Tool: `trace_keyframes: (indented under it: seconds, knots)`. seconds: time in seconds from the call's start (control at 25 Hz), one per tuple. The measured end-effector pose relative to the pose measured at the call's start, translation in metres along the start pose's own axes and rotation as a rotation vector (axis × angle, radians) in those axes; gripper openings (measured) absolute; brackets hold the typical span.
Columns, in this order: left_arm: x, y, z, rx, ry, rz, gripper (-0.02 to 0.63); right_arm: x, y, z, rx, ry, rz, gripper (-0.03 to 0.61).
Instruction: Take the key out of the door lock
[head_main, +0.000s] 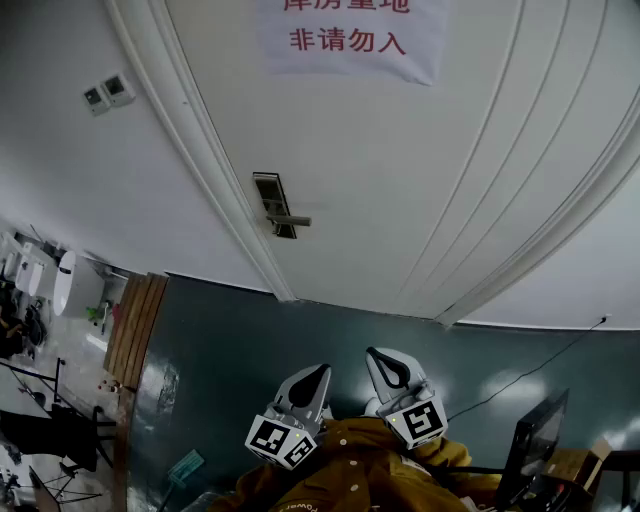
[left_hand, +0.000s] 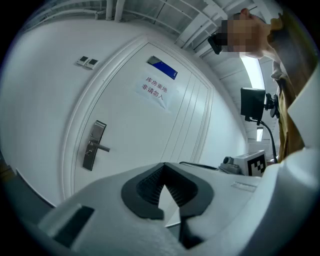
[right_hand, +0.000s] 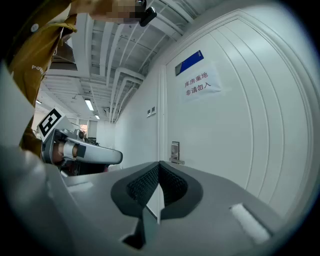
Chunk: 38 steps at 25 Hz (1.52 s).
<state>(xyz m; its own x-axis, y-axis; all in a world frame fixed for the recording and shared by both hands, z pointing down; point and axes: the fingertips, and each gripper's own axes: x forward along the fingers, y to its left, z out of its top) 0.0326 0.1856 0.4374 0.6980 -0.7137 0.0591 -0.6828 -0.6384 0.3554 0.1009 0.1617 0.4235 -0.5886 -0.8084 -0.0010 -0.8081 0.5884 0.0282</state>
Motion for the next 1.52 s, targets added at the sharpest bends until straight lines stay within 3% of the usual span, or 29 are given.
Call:
trace_keyframes:
  seconds: [0.48,0.64,0.8,1.08,1.28,1.52]
  knots:
    - [0.002,-0.01,-0.007,-0.039,0.02,-0.009,-0.002,-0.015,-0.001,0.003,0.01,0.001,-0.003,0.005]
    - [0.009,-0.017,-0.006,-0.031,0.021,0.004,-0.002,-0.026,-0.007,-0.001,0.141,0.029,0.035,0.002]
    - [0.016,-0.026,-0.011,-0.055,0.013,0.048,-0.002,-0.036,-0.023,0.005,0.034,-0.01,0.037,0.002]
    - [0.019,-0.028,-0.021,-0.103,-0.017,0.155,-0.002,-0.04,-0.038,-0.002,0.025,0.005,0.112,0.002]
    - [0.026,0.01,-0.006,-0.098,-0.045,0.204,-0.002,-0.002,-0.041,-0.006,0.061,-0.009,0.131,0.002]
    - [0.056,0.088,0.011,-0.116,-0.051,0.189,-0.002,0.078,-0.05,-0.015,0.049,-0.002,0.131,0.002]
